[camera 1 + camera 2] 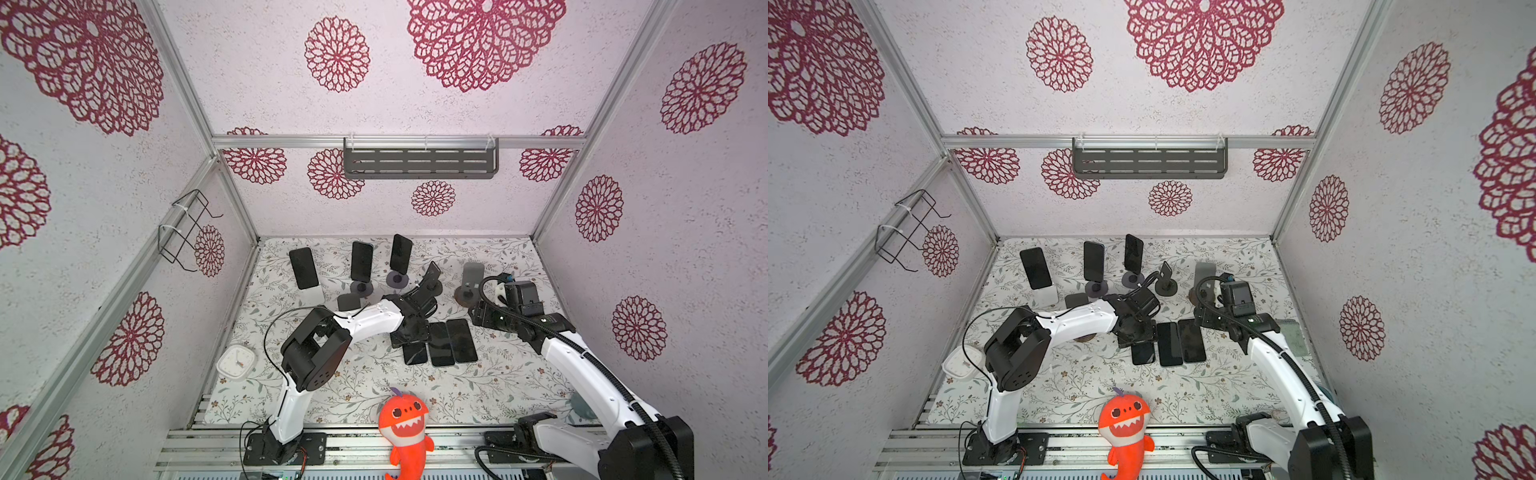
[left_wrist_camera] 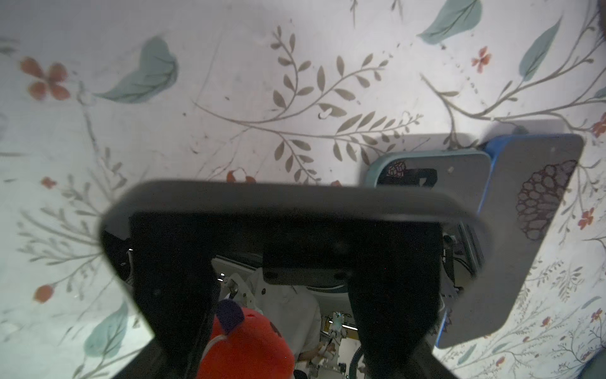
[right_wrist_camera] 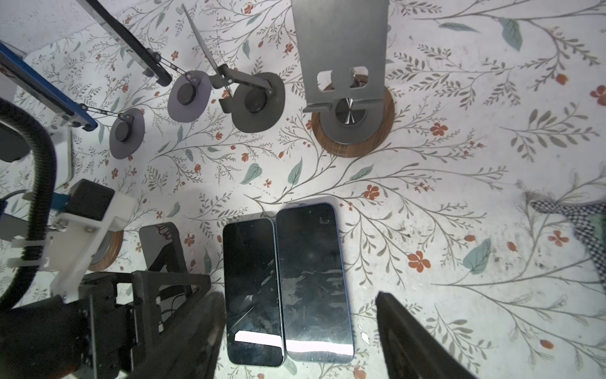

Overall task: Remove the phone from the phone stand
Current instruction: Place the phone at the center of the table.

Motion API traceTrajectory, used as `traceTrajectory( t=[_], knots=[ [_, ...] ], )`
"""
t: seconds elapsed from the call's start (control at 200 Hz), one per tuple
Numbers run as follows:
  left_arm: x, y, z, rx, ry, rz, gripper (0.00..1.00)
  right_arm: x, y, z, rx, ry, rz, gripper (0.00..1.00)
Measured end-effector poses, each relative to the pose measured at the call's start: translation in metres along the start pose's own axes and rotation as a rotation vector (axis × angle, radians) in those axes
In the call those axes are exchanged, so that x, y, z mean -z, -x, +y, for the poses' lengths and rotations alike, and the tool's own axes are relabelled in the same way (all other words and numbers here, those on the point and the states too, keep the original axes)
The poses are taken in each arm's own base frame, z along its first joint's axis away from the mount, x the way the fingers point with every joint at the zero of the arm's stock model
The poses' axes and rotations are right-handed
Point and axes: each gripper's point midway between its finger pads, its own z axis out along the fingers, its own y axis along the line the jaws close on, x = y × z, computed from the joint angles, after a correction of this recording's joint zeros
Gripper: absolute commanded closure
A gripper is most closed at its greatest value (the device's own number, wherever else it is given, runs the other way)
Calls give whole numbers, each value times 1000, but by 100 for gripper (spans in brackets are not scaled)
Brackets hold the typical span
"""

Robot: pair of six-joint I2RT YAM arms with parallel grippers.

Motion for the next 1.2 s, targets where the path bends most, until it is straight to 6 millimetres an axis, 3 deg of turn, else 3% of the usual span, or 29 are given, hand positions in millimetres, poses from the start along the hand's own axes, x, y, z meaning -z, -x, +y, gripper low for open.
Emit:
traceTrajectory(
  t=[0.115, 0.265, 0.655, 1.196],
  knots=[
    [0, -2, -2, -3, -7, 8, 11, -4, -8, -6, -4, -15, 18, 24],
    [1, -2, -6, -8, -21, 15, 3, -12, -17, -10, -6, -23, 37, 24],
    [1, -3, -14, -2, -64, 28, 5, -41, -45, -24, -15, -54, 114, 27],
    [2, -3, -22, -34, -92, 28, 2, -49, -57, -28, -53, -56, 125, 27]
  ],
)
